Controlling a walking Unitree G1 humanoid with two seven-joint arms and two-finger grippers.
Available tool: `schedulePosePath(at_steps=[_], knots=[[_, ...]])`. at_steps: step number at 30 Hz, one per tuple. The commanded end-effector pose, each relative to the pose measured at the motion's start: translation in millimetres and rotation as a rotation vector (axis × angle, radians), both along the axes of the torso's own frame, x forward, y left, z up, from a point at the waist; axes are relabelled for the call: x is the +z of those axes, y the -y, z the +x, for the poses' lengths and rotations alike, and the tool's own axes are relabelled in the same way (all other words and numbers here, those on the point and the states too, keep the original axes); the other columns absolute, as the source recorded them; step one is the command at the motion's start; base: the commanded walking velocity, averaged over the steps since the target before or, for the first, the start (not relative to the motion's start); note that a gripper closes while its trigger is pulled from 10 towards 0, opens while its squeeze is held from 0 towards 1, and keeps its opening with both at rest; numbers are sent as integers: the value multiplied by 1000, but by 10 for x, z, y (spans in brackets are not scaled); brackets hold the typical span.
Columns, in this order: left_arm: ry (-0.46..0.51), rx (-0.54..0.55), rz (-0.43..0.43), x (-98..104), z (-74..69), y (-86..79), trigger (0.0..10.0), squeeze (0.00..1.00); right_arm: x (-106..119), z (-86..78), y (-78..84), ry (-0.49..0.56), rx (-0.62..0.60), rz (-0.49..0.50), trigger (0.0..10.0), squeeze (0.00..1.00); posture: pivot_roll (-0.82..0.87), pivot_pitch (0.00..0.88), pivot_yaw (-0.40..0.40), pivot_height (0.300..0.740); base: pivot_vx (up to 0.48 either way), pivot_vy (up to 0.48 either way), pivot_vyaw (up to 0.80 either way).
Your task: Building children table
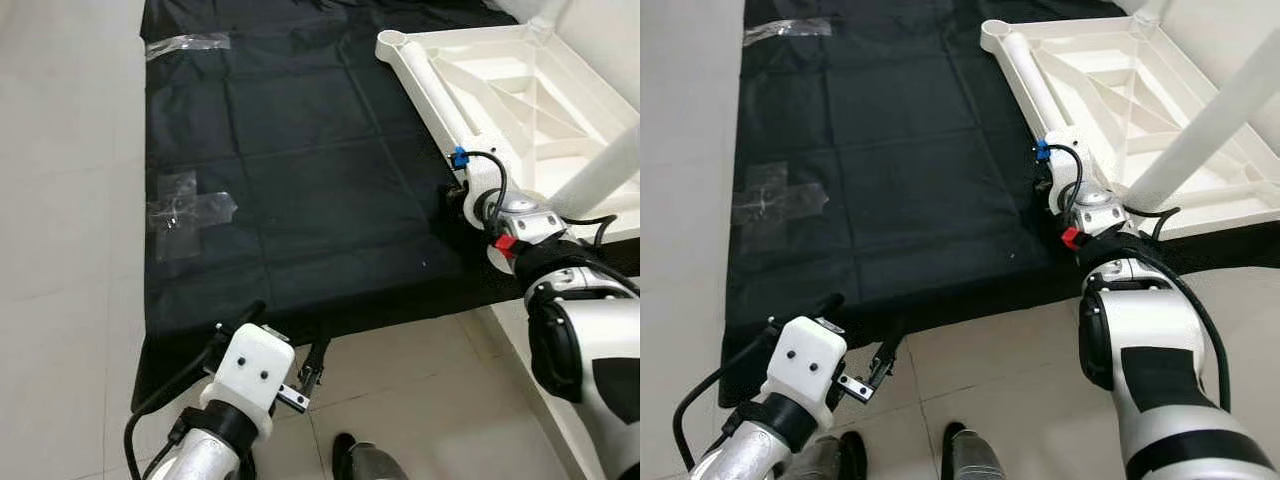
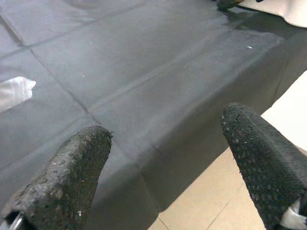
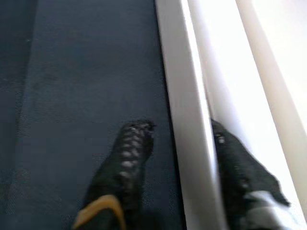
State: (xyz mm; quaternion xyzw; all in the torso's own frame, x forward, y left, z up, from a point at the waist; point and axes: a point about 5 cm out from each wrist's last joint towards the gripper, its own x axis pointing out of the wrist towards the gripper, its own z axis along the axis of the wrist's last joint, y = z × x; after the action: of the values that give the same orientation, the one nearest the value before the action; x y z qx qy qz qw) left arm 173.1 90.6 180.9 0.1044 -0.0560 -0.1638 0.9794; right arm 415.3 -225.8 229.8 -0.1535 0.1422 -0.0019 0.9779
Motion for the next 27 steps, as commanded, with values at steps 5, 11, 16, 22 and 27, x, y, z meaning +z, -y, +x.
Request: schedulePosePath(at_steps=[5, 11, 16, 22, 27], knots=[[-19, 38, 38, -47, 43, -86, 10000, 0, -102, 1, -180, -79, 164, -41, 0, 0, 84, 297, -68, 740, 0, 0, 0], [-8, 51, 47, -35, 71, -109, 10000, 0, -16, 8, -355, -71, 368, 3, 0, 0, 79, 287, -69, 740, 0, 0, 0], [2, 55, 52, -35, 99, -111, 10000, 0, -24, -83, -468, -125, 701, -9, 0, 0, 78, 271, -74, 740, 0, 0, 0], [15, 61, 57, -27, 132, -126, 10000, 0, -64, -277, -433, -238, 1064, 0, 0, 0, 75, 248, -72, 740, 0, 0, 0], [23, 65, 53, -20, 160, -127, 10000, 0, -130, -301, -343, -266, 1071, -181, 0, 0, 75, 245, -74, 740, 0, 0, 0]])
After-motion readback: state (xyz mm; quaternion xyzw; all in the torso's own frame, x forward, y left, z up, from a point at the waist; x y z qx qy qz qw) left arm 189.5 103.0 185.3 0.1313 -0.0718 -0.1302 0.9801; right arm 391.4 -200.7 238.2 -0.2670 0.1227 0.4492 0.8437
